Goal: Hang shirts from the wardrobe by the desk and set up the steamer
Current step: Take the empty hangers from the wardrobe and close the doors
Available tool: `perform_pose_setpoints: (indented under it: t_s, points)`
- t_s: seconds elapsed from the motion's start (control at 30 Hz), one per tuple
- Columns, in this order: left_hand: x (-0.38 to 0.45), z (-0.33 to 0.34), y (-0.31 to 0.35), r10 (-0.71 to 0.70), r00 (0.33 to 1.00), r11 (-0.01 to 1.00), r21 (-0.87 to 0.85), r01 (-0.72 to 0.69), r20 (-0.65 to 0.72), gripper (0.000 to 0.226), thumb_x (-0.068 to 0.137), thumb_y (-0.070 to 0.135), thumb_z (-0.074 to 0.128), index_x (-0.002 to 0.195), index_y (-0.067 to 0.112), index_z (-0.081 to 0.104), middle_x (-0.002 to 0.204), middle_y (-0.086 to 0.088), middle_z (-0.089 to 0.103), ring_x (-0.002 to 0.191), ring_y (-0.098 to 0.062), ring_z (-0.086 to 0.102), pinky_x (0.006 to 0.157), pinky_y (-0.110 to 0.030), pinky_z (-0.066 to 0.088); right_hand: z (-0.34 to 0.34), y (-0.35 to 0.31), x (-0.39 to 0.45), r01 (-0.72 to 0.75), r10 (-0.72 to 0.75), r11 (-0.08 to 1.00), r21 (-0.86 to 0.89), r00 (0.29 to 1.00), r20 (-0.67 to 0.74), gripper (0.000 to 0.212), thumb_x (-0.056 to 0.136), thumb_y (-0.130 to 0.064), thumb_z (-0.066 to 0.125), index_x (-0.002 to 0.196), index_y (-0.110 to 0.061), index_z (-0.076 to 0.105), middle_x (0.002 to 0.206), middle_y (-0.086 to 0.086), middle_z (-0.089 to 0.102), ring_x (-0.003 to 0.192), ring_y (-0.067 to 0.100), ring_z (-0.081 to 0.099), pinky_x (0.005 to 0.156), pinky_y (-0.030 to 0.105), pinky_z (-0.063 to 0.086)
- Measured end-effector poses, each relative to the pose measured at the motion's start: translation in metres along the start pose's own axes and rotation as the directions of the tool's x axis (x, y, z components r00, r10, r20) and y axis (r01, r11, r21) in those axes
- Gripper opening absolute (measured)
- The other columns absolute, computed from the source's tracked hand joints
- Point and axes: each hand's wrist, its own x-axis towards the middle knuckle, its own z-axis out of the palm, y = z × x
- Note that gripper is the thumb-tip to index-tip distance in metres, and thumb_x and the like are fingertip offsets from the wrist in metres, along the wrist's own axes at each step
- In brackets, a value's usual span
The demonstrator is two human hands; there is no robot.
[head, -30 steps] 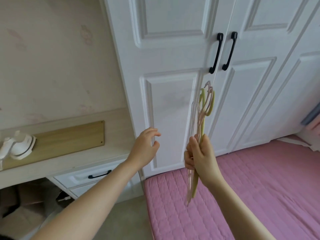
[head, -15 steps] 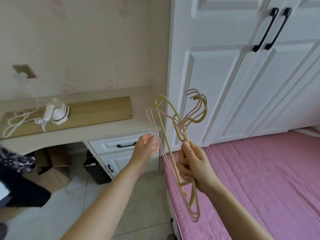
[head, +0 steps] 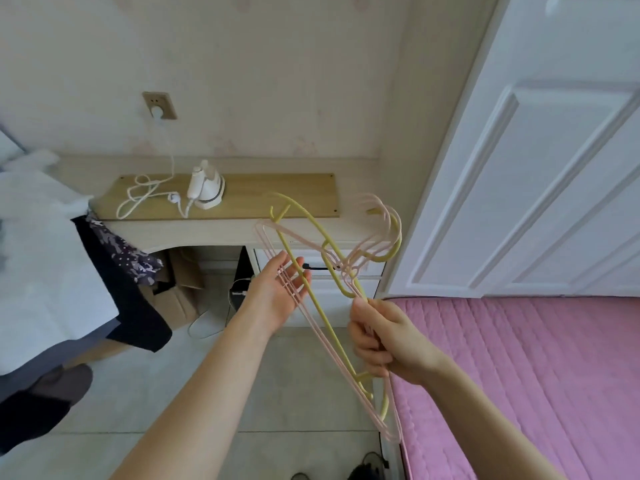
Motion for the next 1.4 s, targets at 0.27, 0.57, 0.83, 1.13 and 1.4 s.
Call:
perform_pose_setpoints:
  t_s: [0.27,0.57,0.83,1.13,1.4]
  points:
    - [0.003,-0.049,0.030,0.091,0.992,0.994,0.063,-0.085,-0.086,0.014,0.096,0.023,0.056,0.097,0.010,0.059,0.081,-0.006,0.061,0.075,-0.024,0.061,0.076,-0.035,0.049,0.012,0.016,0.042,-0.091,0.101,0.990,-0.107,0.991,0.086,0.044,0.094,-0.043,0.048,0.074,-0.014,0.021,0.062,0.002,0.017,0.050,0.012,0.012,0.042,0.019,0.012]
    - [0.046,-0.044,0.077,0.203,0.947,0.951,0.279,-0.130,-0.250,0.018,0.096,0.020,0.056,0.113,0.014,0.054,0.114,-0.002,0.049,0.129,-0.028,0.045,0.109,-0.043,0.038,-0.025,0.002,0.115,-0.071,0.097,0.920,-0.386,0.994,0.050,0.040,0.100,-0.027,0.048,0.065,-0.018,0.030,0.053,-0.001,0.027,0.045,0.013,0.020,0.041,0.022,0.016]
    - [0.112,-0.002,0.124,0.071,0.983,0.995,-0.052,-0.081,-0.168,0.063,0.090,0.023,0.064,0.142,0.015,0.029,0.125,-0.021,0.051,0.105,-0.037,0.063,0.078,-0.048,0.054,-0.085,-0.038,0.202,0.091,-0.019,0.632,-0.770,0.995,0.102,0.041,0.094,-0.032,0.054,0.066,-0.008,0.036,0.061,-0.003,0.033,0.055,0.010,0.030,0.054,0.027,0.025]
    - [0.170,0.035,0.158,-0.009,0.988,0.993,0.116,0.027,-0.157,0.018,0.090,0.018,0.064,0.099,0.007,0.052,0.097,-0.019,0.060,0.095,-0.039,0.067,0.069,-0.049,0.058,-0.136,-0.055,0.254,0.181,-0.095,0.232,-0.956,0.982,0.163,0.040,0.093,-0.047,0.049,0.064,-0.024,0.035,0.057,-0.002,0.044,0.057,0.018,0.043,0.054,0.032,0.027]
    - [0.233,0.062,0.168,0.040,0.966,0.984,0.178,0.006,-0.255,0.007,0.100,0.008,0.045,0.095,0.005,0.049,0.091,-0.015,0.052,0.087,-0.033,0.065,0.083,-0.050,0.053,-0.159,-0.054,0.297,0.100,-0.065,0.115,-0.988,0.994,0.093,0.024,0.096,-0.044,0.042,0.089,-0.023,0.050,0.089,0.007,0.064,0.085,0.030,0.059,0.064,0.034,0.040]
